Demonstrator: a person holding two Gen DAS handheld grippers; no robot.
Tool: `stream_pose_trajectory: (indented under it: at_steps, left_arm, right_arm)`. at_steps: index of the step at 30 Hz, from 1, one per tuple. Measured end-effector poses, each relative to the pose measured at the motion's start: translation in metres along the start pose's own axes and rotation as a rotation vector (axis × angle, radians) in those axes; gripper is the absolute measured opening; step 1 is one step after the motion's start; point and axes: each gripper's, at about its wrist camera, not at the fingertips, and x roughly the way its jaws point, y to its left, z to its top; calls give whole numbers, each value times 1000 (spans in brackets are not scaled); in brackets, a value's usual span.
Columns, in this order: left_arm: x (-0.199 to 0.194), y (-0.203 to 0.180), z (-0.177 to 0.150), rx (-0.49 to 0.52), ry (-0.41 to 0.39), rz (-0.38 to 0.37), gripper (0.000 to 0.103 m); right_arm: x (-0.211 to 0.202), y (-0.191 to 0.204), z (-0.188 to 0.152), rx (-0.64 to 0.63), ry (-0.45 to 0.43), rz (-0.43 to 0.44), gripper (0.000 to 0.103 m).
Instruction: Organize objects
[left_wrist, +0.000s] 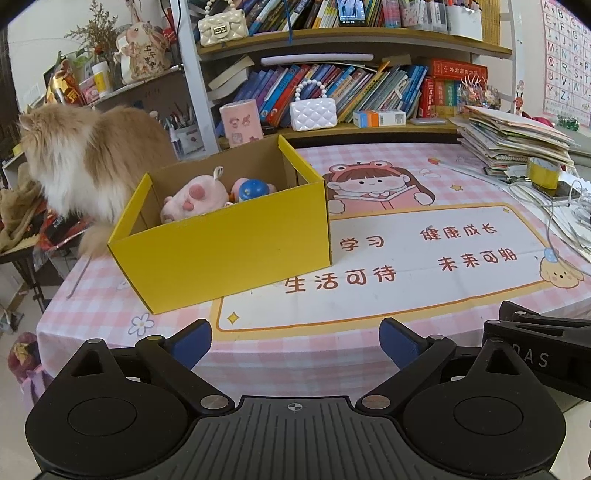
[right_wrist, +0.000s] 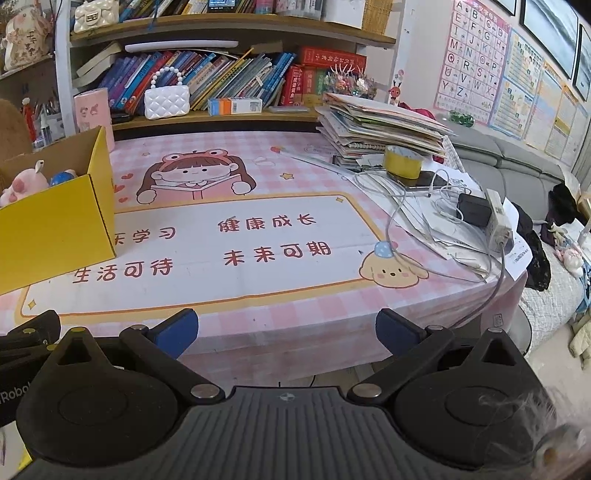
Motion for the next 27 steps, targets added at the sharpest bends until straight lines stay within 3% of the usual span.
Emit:
stream_pose_trajectory:
  at_steps: [27]
  left_arm:
    - [9,13,2,-47,29,-36,99]
  right_arm:
    - [0,9,4,-12,-13,-18,103]
